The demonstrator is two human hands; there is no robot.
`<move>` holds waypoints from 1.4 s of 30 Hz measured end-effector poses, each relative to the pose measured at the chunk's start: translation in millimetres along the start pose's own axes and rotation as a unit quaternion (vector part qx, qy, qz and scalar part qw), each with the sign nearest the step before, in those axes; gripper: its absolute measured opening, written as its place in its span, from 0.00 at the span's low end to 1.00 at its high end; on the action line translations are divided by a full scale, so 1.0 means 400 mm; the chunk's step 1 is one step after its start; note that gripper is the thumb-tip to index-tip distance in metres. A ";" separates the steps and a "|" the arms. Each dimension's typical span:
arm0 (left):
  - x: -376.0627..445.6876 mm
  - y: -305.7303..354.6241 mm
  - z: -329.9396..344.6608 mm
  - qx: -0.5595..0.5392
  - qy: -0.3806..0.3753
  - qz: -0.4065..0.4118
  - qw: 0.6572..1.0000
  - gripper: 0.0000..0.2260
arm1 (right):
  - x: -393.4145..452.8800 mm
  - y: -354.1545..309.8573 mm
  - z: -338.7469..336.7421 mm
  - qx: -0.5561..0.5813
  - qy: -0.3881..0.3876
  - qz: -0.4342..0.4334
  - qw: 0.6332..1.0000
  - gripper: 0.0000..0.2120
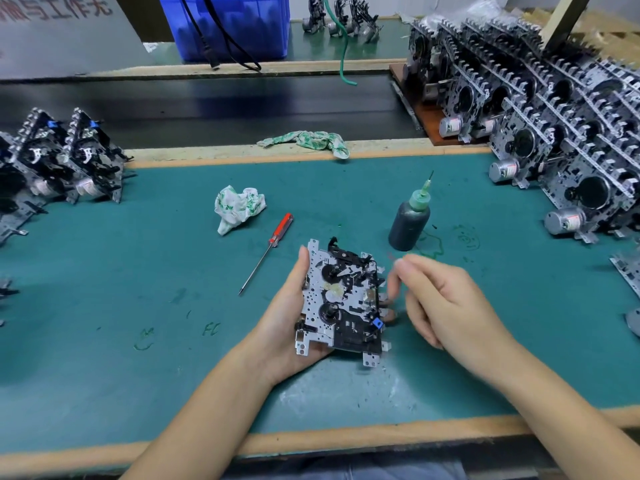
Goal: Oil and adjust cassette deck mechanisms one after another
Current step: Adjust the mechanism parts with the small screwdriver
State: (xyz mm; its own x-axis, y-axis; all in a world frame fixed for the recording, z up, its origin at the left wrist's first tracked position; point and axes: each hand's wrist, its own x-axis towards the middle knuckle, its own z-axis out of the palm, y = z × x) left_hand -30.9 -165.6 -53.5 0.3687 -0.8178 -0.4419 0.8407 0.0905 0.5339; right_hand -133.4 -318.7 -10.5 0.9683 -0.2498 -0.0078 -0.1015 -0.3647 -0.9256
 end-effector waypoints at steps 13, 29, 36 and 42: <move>-0.004 -0.003 0.000 0.011 0.011 0.007 1.000 0.33 | -0.012 0.007 -0.002 0.013 -0.104 0.066 0.992 0.23; -0.005 -0.002 0.013 0.037 0.043 0.003 0.998 0.35 | -0.002 0.005 -0.008 0.074 -0.248 0.230 0.938 0.30; -0.002 -0.004 0.022 0.056 0.057 0.009 0.997 0.35 | 0.017 0.017 -0.020 0.151 -0.318 0.288 0.890 0.25; -0.002 -0.004 0.019 0.054 0.052 0.003 0.997 0.35 | 0.024 0.015 -0.022 0.178 -0.341 0.324 0.864 0.24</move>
State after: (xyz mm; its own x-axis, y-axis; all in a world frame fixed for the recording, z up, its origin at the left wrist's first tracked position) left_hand -35.7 -169.4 -48.5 0.4166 -0.7542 -0.5076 0.7932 0.0287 0.6083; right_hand -126.7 -331.2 -12.8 0.6564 0.3332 -0.6769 -0.7133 -0.0180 -0.7006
